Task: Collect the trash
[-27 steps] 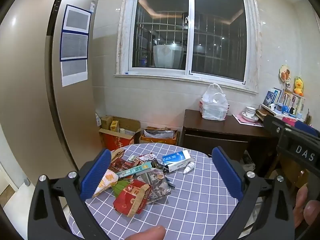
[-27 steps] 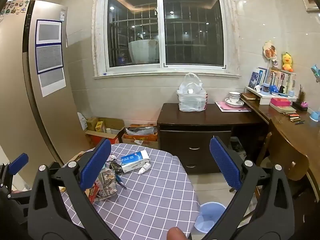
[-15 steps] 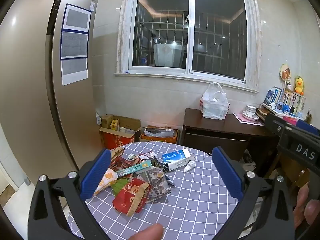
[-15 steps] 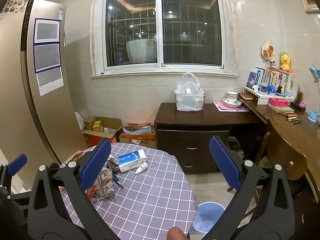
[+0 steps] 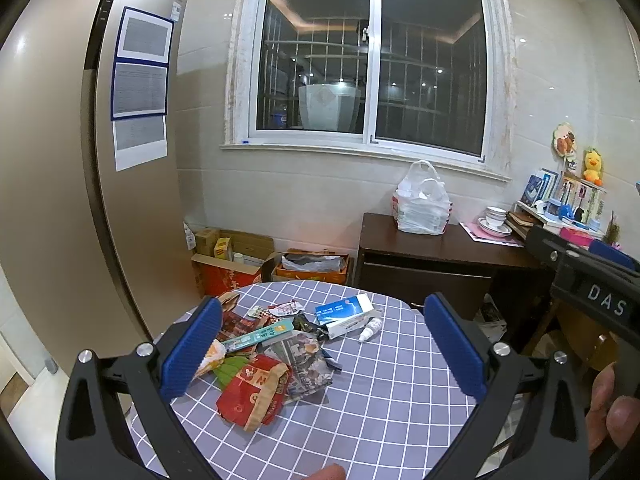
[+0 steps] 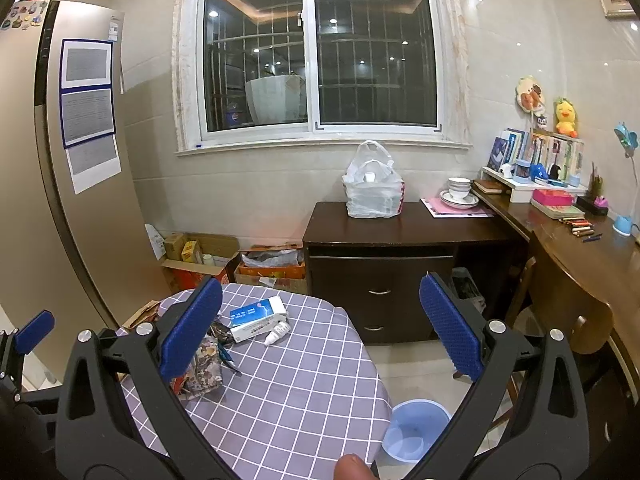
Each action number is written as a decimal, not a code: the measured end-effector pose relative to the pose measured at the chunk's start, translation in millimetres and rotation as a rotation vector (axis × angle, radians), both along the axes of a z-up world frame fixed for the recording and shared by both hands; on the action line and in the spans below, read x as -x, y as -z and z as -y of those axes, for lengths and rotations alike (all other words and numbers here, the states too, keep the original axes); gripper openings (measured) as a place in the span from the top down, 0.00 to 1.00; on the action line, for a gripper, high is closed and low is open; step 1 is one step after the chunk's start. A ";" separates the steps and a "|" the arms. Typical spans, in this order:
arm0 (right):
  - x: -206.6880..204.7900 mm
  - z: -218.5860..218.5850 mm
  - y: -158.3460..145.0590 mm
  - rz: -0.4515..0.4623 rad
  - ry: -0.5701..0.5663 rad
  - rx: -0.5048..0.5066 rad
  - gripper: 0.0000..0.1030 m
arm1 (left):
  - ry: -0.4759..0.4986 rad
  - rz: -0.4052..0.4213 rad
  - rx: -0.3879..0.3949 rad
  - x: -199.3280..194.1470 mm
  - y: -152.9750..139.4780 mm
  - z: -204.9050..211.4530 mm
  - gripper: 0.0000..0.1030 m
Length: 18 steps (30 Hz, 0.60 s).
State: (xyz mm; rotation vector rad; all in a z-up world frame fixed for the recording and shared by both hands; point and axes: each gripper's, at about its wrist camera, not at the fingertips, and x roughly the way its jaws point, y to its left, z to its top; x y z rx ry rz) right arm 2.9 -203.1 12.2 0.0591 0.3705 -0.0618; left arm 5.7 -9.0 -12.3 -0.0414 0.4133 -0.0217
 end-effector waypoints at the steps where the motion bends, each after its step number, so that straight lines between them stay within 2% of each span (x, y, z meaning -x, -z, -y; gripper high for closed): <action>1: 0.0 1.6 1.3 -0.001 -0.001 -0.001 0.06 | 0.002 0.001 0.001 0.2 -0.1 0.5 0.04; 18: -0.8 3.1 2.9 -0.001 -0.001 -0.005 0.06 | 0.011 0.000 0.005 0.7 -3.4 4.5 0.04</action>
